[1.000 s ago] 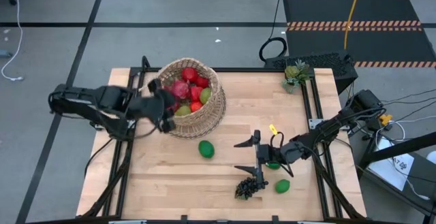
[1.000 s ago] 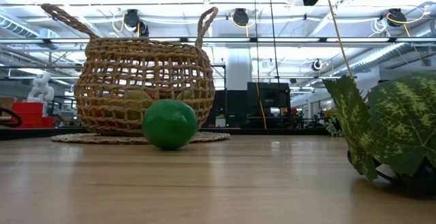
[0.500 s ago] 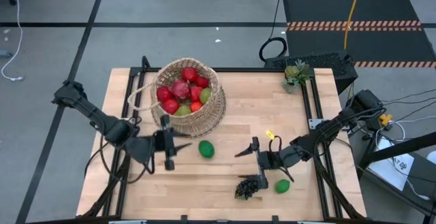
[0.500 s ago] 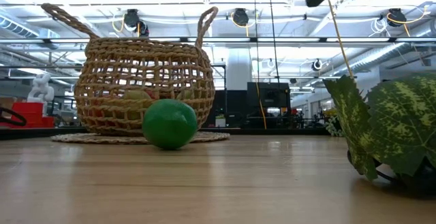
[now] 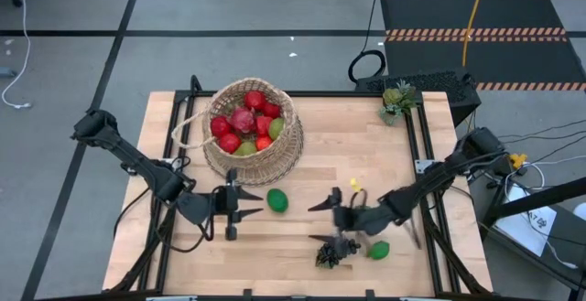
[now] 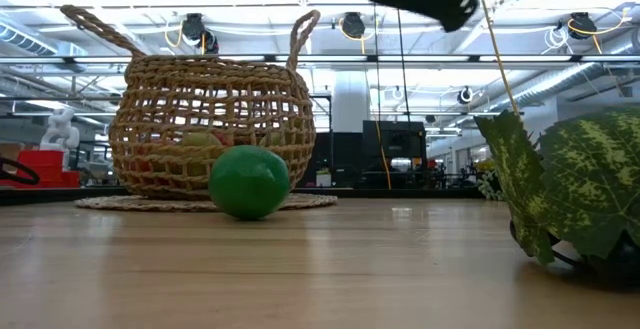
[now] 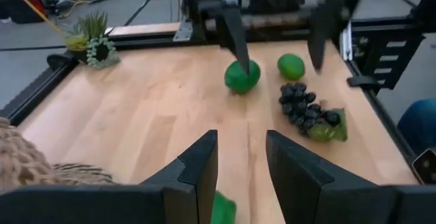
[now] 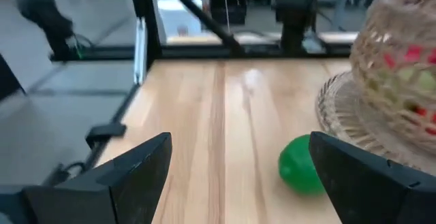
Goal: Build produce basket
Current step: Put the lime into the basket
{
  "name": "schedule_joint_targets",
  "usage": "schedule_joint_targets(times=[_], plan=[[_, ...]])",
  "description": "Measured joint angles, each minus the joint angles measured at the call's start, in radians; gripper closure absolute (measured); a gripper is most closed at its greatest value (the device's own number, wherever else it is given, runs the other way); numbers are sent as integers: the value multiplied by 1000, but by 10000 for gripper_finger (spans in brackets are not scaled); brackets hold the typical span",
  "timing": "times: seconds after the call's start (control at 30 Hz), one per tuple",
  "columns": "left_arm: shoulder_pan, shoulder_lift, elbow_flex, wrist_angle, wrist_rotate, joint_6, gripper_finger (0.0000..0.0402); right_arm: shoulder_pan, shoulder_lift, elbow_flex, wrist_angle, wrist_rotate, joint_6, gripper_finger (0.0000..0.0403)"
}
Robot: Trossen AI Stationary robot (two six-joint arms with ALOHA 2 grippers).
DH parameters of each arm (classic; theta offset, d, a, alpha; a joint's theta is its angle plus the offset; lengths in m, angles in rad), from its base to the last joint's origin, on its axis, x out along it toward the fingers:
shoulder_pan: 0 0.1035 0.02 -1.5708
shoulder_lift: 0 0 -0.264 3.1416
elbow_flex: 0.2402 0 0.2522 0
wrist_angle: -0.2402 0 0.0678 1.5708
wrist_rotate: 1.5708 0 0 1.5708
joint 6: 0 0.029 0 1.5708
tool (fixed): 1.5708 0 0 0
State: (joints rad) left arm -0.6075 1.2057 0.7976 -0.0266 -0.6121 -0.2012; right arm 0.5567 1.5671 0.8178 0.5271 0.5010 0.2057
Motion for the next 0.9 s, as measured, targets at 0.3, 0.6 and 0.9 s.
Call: schedule_joint_targets(times=[0.3, 0.6, 0.9], plan=[[-3, 0, -8, 34, 6, 37, 275, -59, 260, 249, -183, -4, 37, 60], [-11, 0, -8, -33, 13, 42, 275, -30, 297, 299, -216, -7, 123, 60], [-43, 0, -8, -50, 13, 11, 275, 67, 209, 300, -489, 25, 337, 60]])
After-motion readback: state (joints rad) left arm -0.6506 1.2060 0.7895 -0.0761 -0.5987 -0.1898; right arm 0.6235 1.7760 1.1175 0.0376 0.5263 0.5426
